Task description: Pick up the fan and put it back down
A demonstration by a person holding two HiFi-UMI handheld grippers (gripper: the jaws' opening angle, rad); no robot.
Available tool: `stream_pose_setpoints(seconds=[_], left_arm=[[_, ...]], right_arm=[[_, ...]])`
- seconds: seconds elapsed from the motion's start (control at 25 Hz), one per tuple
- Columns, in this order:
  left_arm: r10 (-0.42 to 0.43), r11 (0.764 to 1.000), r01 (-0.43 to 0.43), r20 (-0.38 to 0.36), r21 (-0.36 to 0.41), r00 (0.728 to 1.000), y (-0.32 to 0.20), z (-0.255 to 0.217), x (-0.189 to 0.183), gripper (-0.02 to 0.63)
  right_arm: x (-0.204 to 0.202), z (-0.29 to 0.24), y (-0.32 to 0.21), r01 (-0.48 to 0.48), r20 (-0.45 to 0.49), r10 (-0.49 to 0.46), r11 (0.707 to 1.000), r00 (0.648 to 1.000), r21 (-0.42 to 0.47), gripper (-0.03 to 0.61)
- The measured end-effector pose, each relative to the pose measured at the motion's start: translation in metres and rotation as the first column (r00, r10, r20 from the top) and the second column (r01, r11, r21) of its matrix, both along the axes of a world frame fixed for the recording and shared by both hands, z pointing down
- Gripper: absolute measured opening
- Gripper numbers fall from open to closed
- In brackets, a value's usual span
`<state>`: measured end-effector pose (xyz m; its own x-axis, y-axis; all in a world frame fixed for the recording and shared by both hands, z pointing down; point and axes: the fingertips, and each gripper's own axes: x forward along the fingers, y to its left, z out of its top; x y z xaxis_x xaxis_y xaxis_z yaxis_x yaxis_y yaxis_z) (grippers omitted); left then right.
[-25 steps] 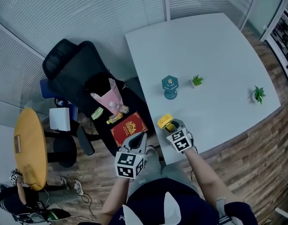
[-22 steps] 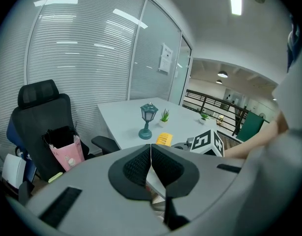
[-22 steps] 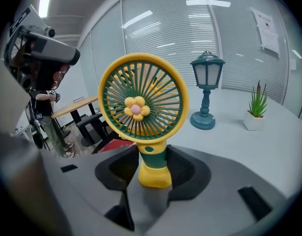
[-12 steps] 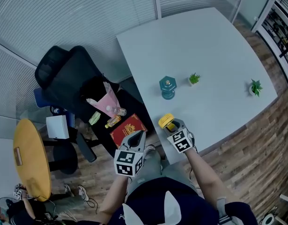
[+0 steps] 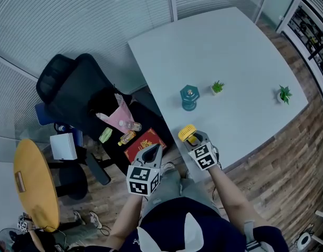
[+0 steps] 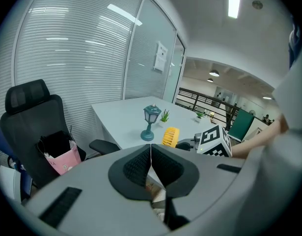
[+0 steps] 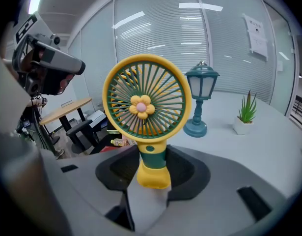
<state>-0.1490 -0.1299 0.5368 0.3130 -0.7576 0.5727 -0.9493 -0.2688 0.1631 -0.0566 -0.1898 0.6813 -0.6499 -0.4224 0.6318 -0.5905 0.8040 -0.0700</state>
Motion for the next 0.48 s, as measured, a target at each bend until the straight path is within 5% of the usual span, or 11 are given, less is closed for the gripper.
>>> stream_pose_setpoints(seconds=[0.48], left_arm=[[0.048, 0.998, -0.047, -0.028, 0.029, 0.998, 0.002, -0.007, -0.005, 0.021]], right_arm=[[-0.004, -0.049, 0.001, -0.084, 0.05, 0.082, 0.996, 0.995, 0.039, 0.175]])
